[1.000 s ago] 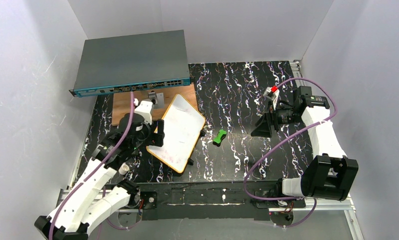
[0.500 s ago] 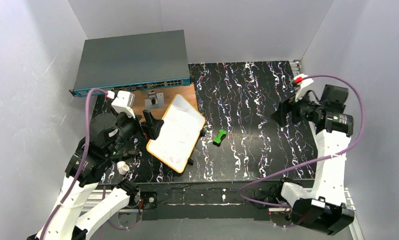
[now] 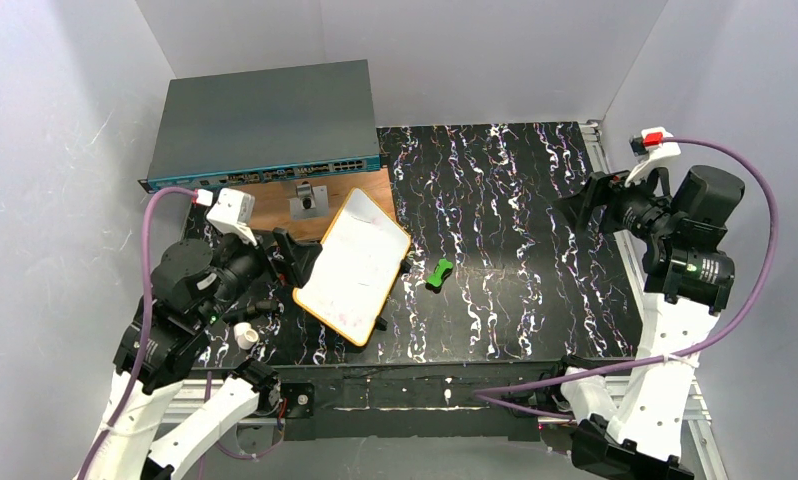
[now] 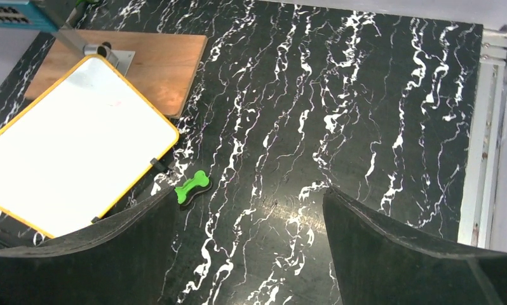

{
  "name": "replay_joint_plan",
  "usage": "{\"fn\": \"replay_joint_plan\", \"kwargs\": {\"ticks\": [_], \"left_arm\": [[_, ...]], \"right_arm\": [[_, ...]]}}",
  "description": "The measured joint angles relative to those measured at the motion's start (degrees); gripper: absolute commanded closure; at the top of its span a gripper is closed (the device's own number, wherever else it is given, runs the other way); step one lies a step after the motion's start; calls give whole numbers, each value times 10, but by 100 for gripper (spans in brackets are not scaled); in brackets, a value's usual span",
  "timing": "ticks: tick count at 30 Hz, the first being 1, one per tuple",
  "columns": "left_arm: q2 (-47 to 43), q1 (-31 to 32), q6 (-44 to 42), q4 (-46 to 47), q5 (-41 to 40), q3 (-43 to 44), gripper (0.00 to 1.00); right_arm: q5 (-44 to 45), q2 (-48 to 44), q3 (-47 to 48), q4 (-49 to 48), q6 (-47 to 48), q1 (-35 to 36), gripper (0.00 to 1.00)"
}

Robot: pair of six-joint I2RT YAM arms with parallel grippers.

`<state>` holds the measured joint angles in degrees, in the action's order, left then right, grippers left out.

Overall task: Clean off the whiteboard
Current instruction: Reset both arms

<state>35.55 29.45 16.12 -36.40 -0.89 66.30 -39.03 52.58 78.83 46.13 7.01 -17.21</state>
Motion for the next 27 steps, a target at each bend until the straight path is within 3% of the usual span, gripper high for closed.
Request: {"fn": "replay_joint_plan", "kwargs": {"ticks": [10, 27], "left_arm": [[-17, 0, -3, -2, 0, 0, 2], [-53, 0, 0, -9, 0, -36, 2]], "right_arm": [[47, -35, -10, -1, -67, 0, 11], [-26, -32, -20, -1, -84, -16, 11]]}}
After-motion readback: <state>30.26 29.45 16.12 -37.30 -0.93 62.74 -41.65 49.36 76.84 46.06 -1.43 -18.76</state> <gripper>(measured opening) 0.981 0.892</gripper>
